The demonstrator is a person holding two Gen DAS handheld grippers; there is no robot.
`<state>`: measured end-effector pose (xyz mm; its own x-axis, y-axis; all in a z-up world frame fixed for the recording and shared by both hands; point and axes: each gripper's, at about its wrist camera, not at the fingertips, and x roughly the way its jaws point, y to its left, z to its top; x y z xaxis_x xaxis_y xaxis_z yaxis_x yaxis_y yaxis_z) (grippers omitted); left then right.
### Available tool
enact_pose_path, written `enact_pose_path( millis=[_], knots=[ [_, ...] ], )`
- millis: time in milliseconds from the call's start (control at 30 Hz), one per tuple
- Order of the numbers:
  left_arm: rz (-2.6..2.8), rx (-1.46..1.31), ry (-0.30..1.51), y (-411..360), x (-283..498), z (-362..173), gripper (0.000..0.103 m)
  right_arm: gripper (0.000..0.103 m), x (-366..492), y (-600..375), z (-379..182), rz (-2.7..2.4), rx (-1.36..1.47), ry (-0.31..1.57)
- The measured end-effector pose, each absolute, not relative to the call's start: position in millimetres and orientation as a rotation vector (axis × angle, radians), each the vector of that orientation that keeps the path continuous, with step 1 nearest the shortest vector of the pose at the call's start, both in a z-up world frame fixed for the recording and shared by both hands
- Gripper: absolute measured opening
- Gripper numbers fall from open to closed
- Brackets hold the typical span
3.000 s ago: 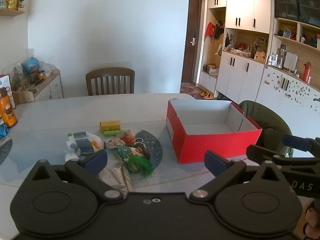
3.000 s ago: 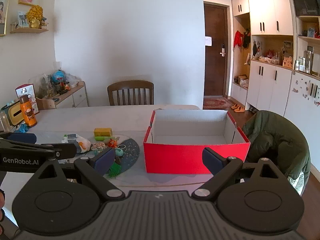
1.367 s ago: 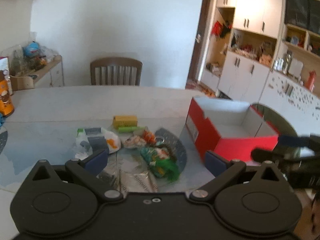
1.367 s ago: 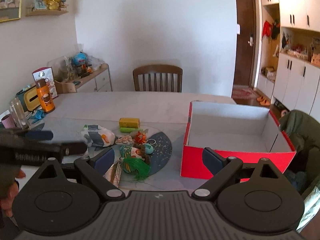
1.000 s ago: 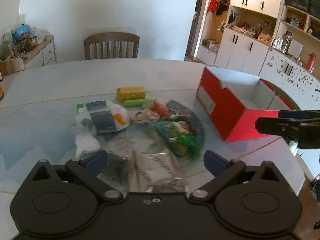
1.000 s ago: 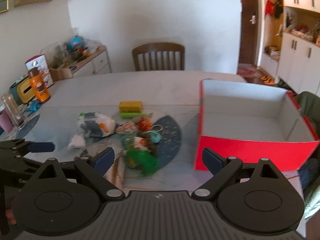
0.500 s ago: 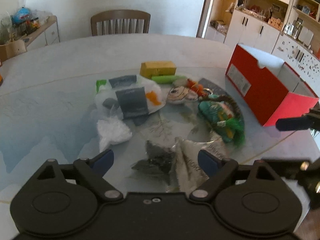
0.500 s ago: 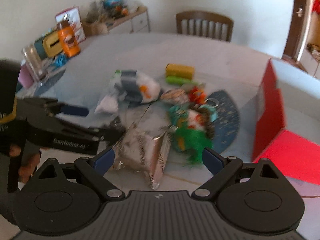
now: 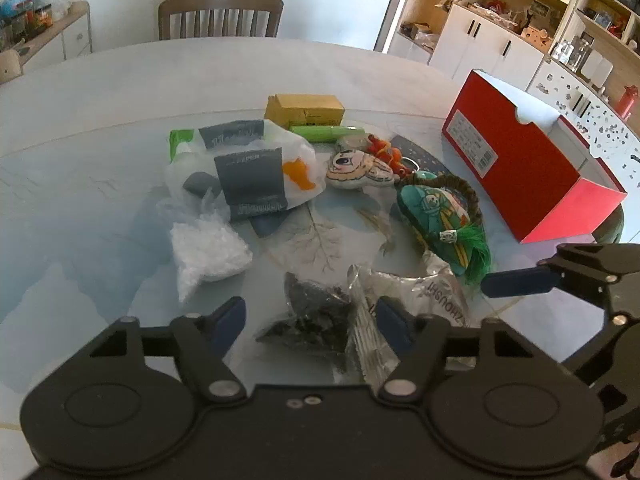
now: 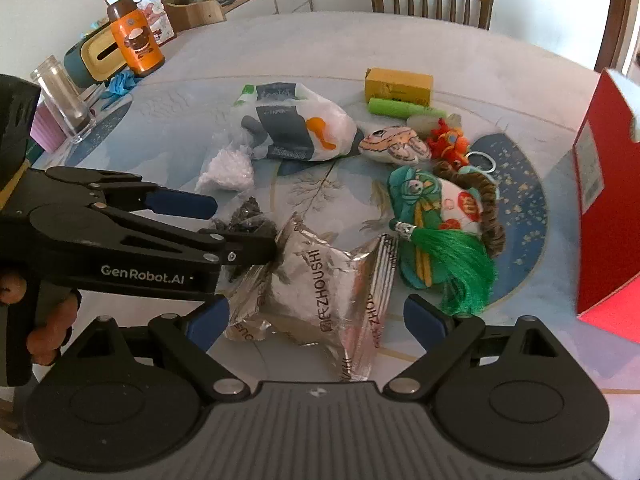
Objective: Organize objects
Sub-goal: 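Grasp the silver foil bag with the right tool while the left tool grasps the dark-food bag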
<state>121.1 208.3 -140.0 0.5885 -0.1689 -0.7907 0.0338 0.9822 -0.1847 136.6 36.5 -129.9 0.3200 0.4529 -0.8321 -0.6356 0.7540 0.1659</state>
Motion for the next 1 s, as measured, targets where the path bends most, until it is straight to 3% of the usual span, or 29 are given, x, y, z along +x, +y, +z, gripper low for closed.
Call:
enact_pose_path(
  millis=[200, 267, 367, 700, 1000],
  knots=[
    [-0.15, -0.19, 0.951, 213.0, 123.3, -143.3, 0.051, 0.094, 143.4, 42.8, -137.0, 0.716, -0.186, 1.044],
    [-0.163, -0.193, 0.955, 213.9, 124.1, -144.0, 0.044, 0.088, 145.4, 45.2, -138.2, 0.711, -0.183, 1.048],
    [-0.171, -0.194, 0.957, 214.7, 123.9, -144.6, 0.042, 0.077, 146.9, 47.2, -141.0, 0.708, -0.183, 1.065],
    [-0.194, -0.208, 0.964, 220.2, 124.6, -143.5, 0.037, 0.055, 144.8, 51.5, -134.5, 0.723, -0.19, 1.061],
    [-0.2, -0.244, 0.901, 229.6, 119.1, -123.7, 0.037, 0.051, 139.6, 49.8, -118.9, 0.732, -0.178, 1.058]
  ],
)
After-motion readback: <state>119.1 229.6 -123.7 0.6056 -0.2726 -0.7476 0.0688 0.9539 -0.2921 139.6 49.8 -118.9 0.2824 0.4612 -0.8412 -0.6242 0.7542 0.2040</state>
